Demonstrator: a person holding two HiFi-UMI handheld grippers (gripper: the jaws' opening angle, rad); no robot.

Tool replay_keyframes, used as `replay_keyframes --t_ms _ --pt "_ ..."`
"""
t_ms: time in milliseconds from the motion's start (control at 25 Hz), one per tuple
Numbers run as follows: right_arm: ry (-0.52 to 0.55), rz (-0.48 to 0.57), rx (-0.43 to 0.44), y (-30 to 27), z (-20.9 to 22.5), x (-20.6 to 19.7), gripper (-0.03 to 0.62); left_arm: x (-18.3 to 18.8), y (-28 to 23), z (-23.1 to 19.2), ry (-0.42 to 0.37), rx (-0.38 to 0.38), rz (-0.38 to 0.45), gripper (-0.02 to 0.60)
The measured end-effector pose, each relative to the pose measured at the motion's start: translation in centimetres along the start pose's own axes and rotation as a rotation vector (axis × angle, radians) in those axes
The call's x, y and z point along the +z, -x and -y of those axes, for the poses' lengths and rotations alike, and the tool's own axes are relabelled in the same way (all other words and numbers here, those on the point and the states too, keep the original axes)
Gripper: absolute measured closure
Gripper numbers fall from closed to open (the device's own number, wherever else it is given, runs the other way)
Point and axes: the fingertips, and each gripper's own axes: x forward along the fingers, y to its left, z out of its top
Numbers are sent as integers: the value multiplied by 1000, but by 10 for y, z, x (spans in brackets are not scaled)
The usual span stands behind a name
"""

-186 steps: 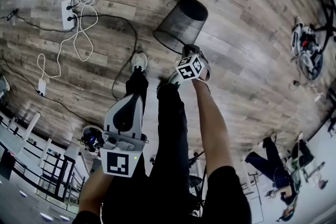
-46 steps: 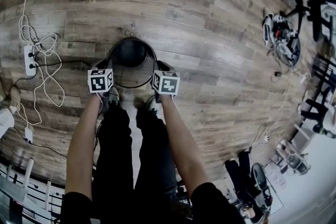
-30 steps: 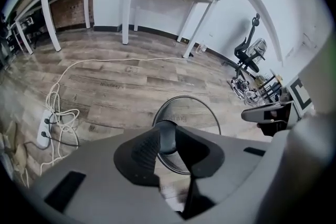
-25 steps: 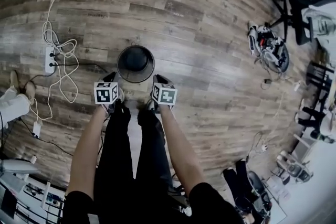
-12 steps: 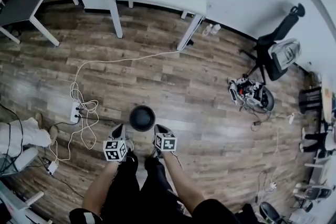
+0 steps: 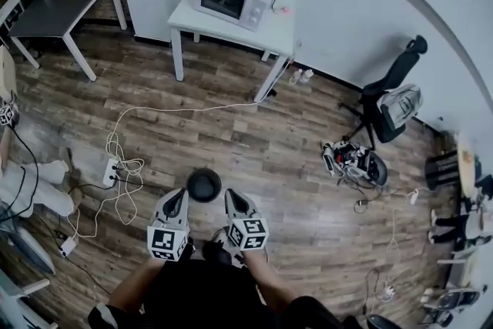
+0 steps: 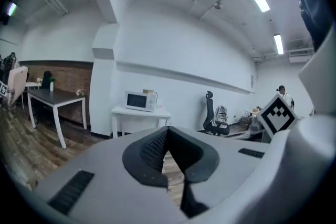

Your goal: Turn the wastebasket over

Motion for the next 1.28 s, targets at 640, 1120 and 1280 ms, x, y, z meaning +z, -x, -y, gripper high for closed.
replay_keyframes --t_ms 640,1120,1280 --pt "37 143 58 82 -60 32 562 37 49 16 37 42 107 549" --pt "56 153 51 84 -52 35 562 37 48 23 35 44 100 549" --pt "58 145 52 84 -54 33 562 35 51 22 21 43 107 549"
